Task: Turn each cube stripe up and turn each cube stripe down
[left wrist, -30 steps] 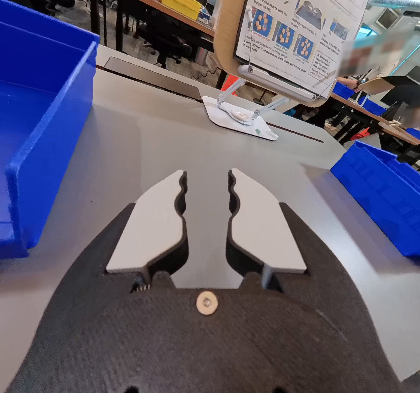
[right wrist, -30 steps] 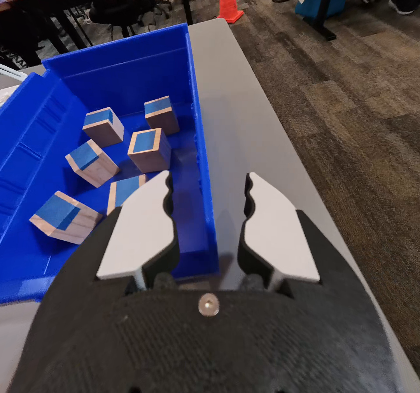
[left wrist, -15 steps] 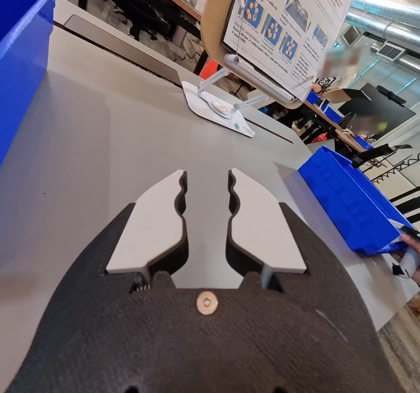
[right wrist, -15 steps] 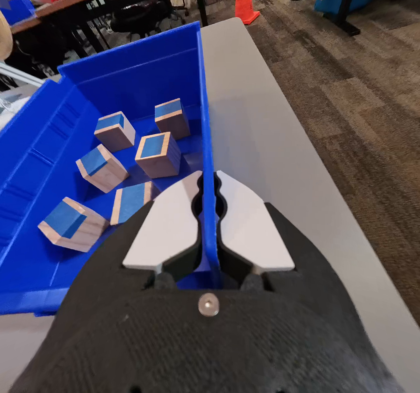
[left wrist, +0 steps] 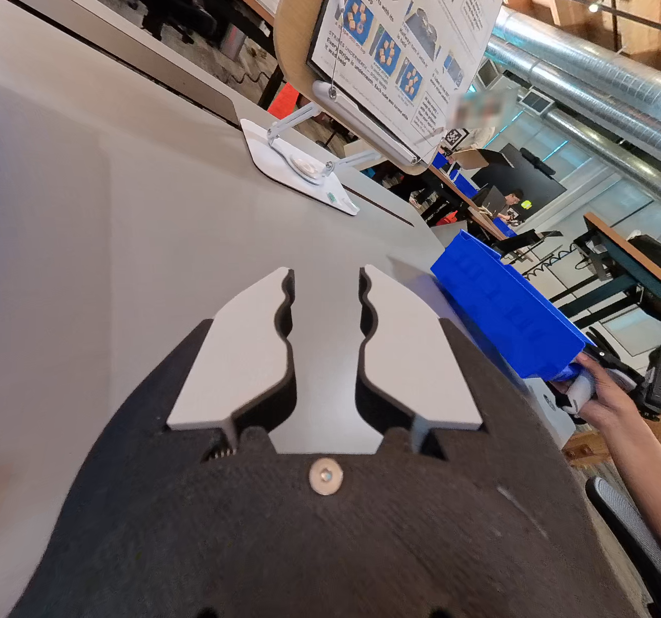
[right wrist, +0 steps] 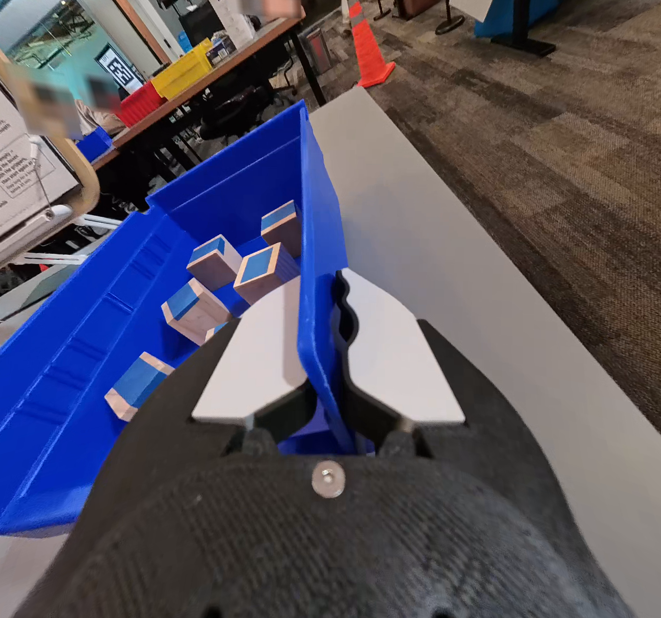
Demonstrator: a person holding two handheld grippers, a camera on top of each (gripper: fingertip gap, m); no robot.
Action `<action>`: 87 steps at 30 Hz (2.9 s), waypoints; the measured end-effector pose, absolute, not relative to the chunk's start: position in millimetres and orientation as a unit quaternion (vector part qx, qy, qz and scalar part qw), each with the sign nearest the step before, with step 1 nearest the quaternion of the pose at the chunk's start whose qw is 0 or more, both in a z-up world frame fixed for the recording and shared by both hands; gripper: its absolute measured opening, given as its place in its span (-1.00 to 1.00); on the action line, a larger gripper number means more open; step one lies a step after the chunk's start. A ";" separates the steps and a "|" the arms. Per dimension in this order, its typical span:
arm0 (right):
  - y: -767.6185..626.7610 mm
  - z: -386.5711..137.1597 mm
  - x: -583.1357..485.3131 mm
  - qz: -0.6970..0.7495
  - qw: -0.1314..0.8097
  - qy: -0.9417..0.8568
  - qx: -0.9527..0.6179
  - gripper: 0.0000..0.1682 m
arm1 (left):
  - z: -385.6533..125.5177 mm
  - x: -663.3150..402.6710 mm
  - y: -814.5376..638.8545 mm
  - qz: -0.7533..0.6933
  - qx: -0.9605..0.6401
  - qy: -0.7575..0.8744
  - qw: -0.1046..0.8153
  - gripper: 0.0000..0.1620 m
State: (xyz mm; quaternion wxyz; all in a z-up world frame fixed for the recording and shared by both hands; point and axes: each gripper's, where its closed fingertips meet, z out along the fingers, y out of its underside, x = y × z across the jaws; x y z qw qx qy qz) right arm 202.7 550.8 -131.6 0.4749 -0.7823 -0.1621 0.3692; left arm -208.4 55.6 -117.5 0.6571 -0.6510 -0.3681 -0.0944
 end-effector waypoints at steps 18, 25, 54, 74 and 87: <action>559.9 -116.9 227.4 0.392 0.510 -0.060 -0.763 -0.90 | -130.2 -195.3 68.8 -0.054 -0.714 -0.324 0.619 -0.27; 568.0 -131.4 242.2 0.384 0.498 -0.024 -0.777 -0.90 | -123.6 -215.3 55.6 0.142 -0.735 -0.290 0.596 -0.08; 563.1 -136.7 237.5 0.411 0.471 -0.010 -0.780 -0.90 | -157.7 -355.4 -67.4 0.388 -0.726 -0.410 0.393 -0.20; 492.1 -125.9 141.5 0.422 0.430 -0.175 -0.779 -0.90 | -105.7 -342.6 -54.3 0.394 -0.737 -0.323 0.444 -0.90; 293.5 -124.8 -78.0 0.487 0.351 -0.366 -0.711 -0.91 | 13.1 -324.3 -99.0 0.427 -0.664 -0.334 0.516 -0.89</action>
